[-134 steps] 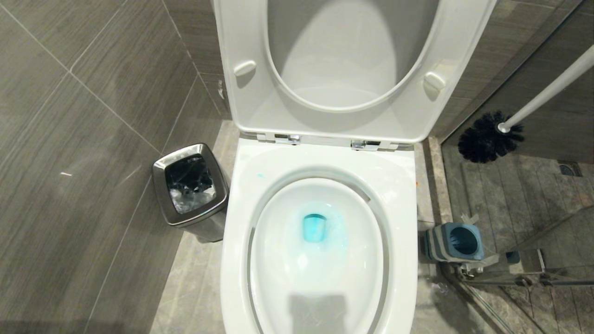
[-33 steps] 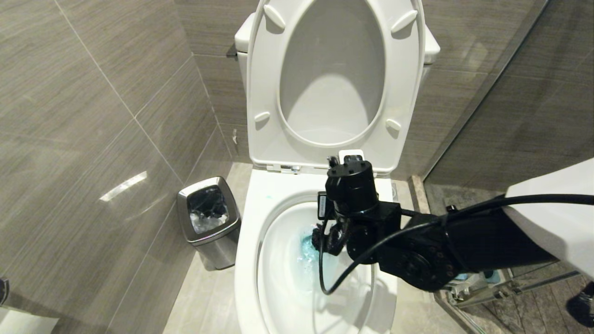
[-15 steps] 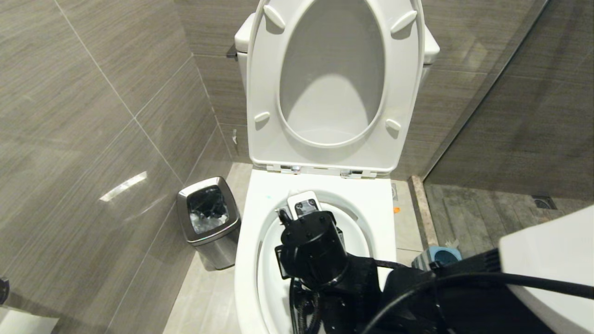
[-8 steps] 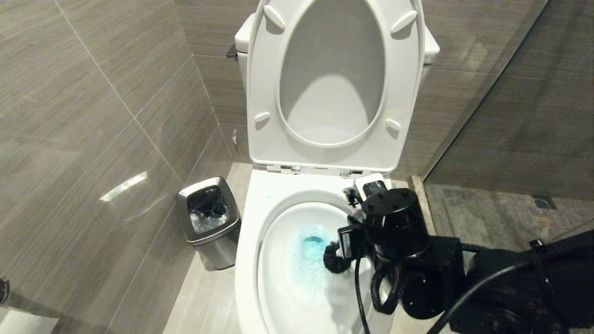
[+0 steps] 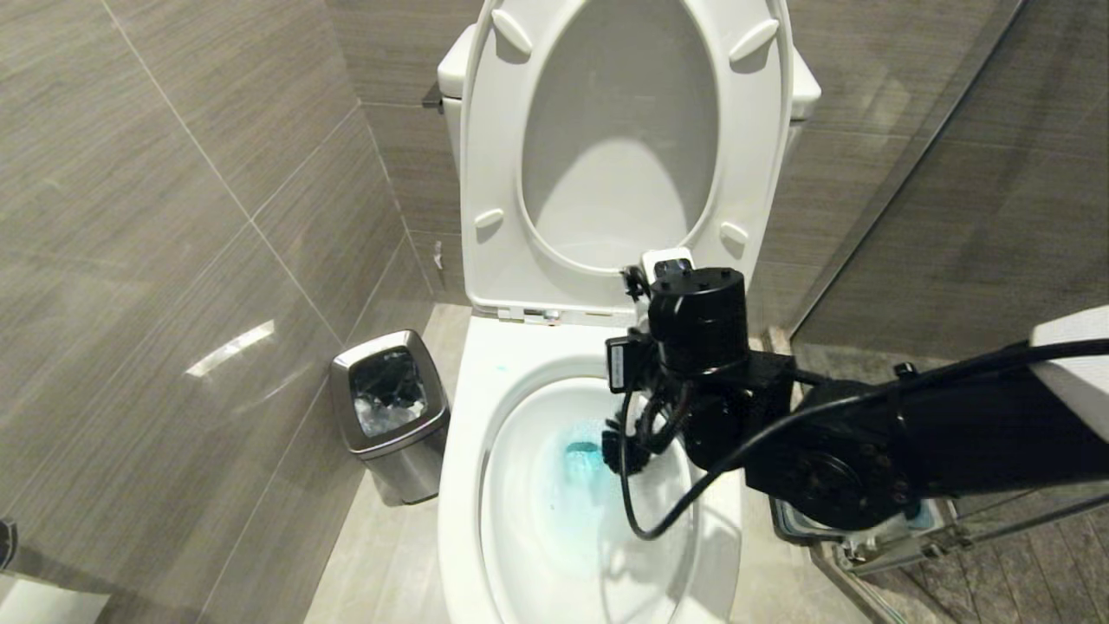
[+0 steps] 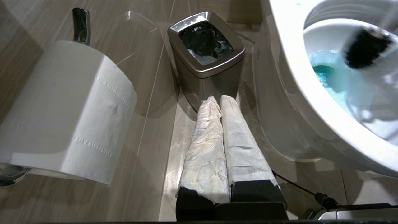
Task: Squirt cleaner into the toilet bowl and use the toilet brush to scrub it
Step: Scrub the toilet bowl
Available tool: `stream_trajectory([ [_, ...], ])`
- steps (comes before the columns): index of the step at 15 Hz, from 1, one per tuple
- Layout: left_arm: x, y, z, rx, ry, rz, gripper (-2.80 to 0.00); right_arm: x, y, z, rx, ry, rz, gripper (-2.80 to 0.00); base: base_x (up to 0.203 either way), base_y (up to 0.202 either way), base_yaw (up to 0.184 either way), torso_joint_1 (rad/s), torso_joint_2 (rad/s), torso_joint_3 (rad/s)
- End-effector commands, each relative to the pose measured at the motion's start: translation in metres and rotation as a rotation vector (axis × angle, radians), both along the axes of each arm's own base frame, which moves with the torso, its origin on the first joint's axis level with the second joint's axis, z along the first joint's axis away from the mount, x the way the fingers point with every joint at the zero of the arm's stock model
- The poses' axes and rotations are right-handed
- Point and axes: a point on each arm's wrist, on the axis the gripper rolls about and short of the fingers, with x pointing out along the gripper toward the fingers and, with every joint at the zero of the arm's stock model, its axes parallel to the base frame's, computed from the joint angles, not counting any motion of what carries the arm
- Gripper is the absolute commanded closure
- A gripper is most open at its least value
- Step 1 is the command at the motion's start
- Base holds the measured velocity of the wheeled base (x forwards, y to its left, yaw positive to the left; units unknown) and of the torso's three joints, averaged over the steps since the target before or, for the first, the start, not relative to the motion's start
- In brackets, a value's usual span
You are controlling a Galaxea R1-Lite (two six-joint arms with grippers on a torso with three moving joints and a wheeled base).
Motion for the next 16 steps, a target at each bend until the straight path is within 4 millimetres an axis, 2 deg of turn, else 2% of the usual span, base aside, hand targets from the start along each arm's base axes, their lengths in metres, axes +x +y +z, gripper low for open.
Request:
stream_trajectory([
  [1, 0.000, 0.000, 0.000, -0.001, 0.000, -0.001, 0.00, 0.027, 0.033, -0.016, 0.010, -0.037, 0.018, 0.00, 0.000, 0.000, 0.000, 0.000, 0.00, 0.000],
  [3, 0.000, 0.000, 0.000, -0.001, 0.000, 0.000, 0.00, 0.037, 0.055, -0.014, 0.040, -0.084, 0.045, 0.00, 0.000, 0.000, 0.000, 0.000, 0.00, 0.000],
  [5, 0.000, 0.000, 0.000, 0.000, 0.000, 0.000, 0.00, 0.034, 0.077, -0.024, 0.038, -0.083, 0.083, 0.00, 0.000, 0.000, 0.000, 0.000, 0.00, 0.000],
  [8, 0.000, 0.000, 0.000, 0.000, 0.000, 0.000, 0.00, 0.009, 0.102, -0.036, 0.075, -0.047, 0.148, 0.00, 0.000, 0.000, 0.000, 0.000, 0.00, 0.000],
  [10, 0.000, 0.000, 0.000, -0.001, 0.000, -0.002, 0.00, -0.009, 0.107, -0.028, 0.102, -0.009, 0.175, 0.00, 0.000, 0.000, 0.000, 0.000, 0.00, 0.000],
  [12, 0.000, 0.000, 0.000, -0.001, 0.000, 0.000, 0.00, -0.025, 0.102, -0.014, 0.125, 0.036, 0.184, 0.00, 0.000, 0.000, 0.000, 0.000, 0.00, 0.000],
  [13, 0.000, 0.000, 0.000, -0.001, 0.000, 0.000, 0.00, -0.034, 0.093, -0.010, 0.118, 0.068, 0.182, 0.00, 0.000, 0.000, 0.000, 0.000, 0.00, 0.000],
  [16, 0.000, 0.000, 0.000, -0.010, -0.002, 0.006, 0.00, -0.066, 0.050, -0.007, 0.044, 0.155, 0.171, 0.00, 0.000, 0.000, 0.000, 0.000, 0.00, 0.000],
])
